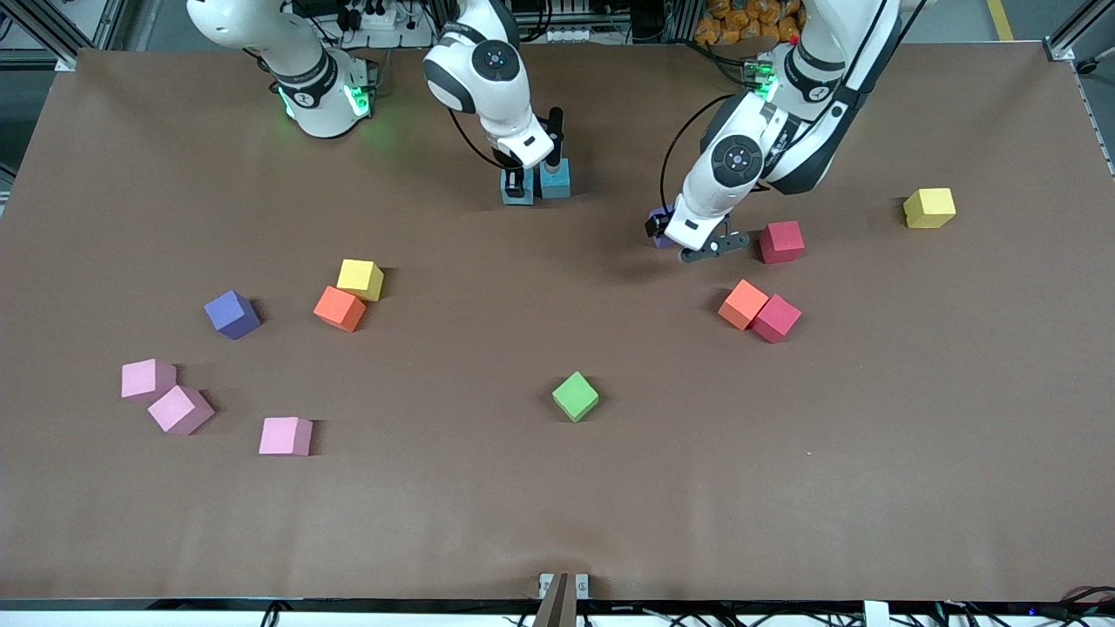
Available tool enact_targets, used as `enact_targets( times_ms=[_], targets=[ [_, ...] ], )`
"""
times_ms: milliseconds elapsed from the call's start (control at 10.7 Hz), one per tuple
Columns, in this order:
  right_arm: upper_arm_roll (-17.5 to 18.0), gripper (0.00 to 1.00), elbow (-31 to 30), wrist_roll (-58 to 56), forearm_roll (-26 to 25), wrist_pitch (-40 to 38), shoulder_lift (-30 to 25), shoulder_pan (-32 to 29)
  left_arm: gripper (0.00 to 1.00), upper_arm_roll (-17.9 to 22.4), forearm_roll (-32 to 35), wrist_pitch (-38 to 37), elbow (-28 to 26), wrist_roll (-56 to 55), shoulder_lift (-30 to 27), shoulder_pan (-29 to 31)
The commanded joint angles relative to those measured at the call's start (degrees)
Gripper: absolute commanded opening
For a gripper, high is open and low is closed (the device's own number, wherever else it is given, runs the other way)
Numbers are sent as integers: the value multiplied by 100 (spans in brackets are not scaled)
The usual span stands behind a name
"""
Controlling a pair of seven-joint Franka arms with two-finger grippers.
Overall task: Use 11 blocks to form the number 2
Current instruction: 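Carry the cyan cube with the right gripper while the left gripper grasps purple, then place the cyan cube beside the other cyan cube with the right gripper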
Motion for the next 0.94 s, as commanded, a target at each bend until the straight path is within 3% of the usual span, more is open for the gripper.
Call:
enact_targets(
  times_ms=[0,751,844],
  targets=[
    [-77,14,-26,220,-80,287,129,182,100,-75,-219,97,-130,-65,-150,19],
    [-60,14,-18,554,-63,418,243,358,100,-75,-403,343,-122,-65,131,-95],
    [-60,18,-9,554,-54,428,270,358,100,-67,-403,370,-113,-65,175,-130]
  ],
)
